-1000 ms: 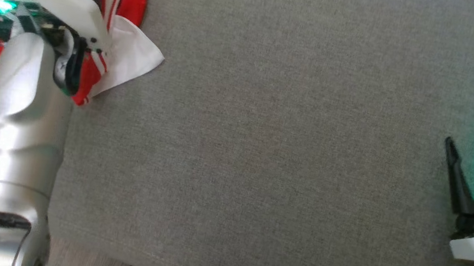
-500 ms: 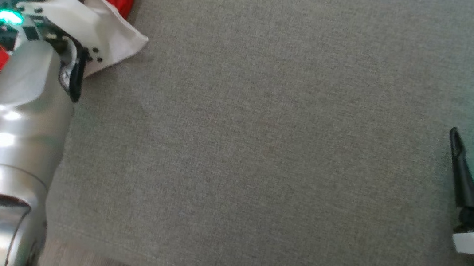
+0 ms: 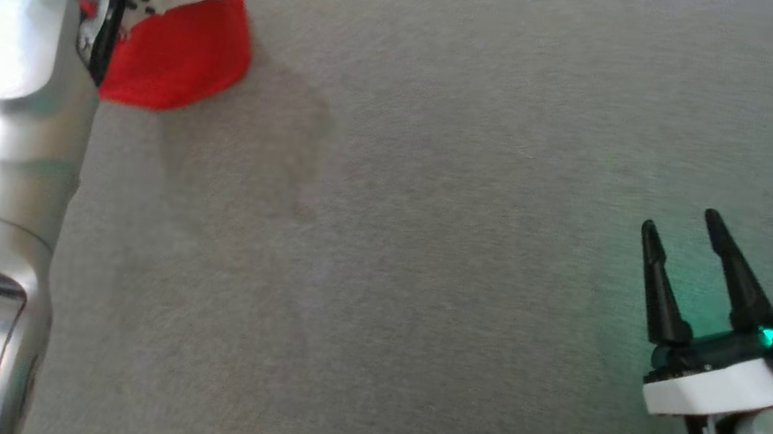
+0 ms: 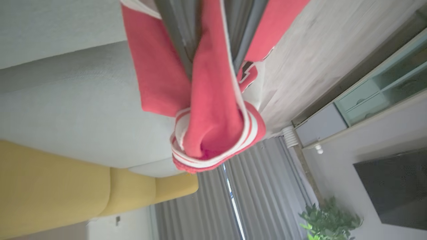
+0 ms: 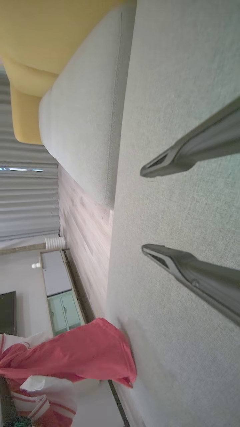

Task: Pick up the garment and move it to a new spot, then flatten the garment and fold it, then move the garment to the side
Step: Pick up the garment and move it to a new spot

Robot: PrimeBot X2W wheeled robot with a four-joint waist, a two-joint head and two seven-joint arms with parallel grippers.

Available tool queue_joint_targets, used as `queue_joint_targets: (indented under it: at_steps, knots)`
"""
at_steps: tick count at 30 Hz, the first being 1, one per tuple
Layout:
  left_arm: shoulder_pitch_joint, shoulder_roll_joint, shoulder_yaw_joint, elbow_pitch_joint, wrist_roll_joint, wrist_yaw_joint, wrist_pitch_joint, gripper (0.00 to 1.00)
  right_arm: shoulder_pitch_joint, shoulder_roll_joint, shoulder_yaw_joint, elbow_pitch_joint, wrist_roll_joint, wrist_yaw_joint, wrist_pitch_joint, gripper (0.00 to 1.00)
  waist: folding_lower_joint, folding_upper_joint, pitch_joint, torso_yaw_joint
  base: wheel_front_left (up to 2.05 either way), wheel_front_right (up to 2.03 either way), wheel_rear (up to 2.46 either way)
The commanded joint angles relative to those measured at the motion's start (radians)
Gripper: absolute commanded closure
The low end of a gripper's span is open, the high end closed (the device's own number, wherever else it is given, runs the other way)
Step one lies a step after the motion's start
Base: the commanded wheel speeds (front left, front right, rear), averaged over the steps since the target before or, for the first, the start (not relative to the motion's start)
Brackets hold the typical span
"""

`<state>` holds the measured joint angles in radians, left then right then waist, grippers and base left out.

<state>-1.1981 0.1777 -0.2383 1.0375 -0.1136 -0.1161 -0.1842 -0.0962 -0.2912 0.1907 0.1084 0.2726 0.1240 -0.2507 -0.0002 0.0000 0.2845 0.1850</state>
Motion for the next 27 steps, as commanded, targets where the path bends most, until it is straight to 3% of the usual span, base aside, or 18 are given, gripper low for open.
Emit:
queue_joint_targets:
  at_steps: [1, 12, 20, 27]
  knots:
    - [-0.056, 0.04, 0.002, -0.05, -0.002, -0.005, 0.005, 1.0, 0.007, 0.001, 0.016, -0.026, -0.004, 0.007, -0.011, 0.0, 0.0002, 0.0, -0.078, -0.092, 0.0, 0.0, 0.0]
    - [0.011, -0.028, -0.148, -0.256, -0.109, -0.014, 0.082, 1.0, 0.06, 0.076, 0.009, -0.039, -0.017, 0.007, -0.011, 0.0, 0.0002, 0.0, -0.145, -0.277, 0.0, 0.0, 0.0]
    - [0.17, -0.05, -0.254, -0.348, -0.188, -0.014, 0.129, 1.0, 0.068, 0.097, 0.002, -0.052, -0.02, 0.007, -0.011, 0.0, 0.0002, 0.0, -0.12, -0.331, 0.0, 0.0, 0.0]
    - [0.422, -0.083, -0.339, -0.322, -0.233, -0.014, 0.101, 1.0, 0.054, 0.129, 0.02, -0.046, -0.021, 0.007, -0.011, 0.0, 0.0002, 0.0, -0.068, -0.36, 0.0, 0.0, 0.0]
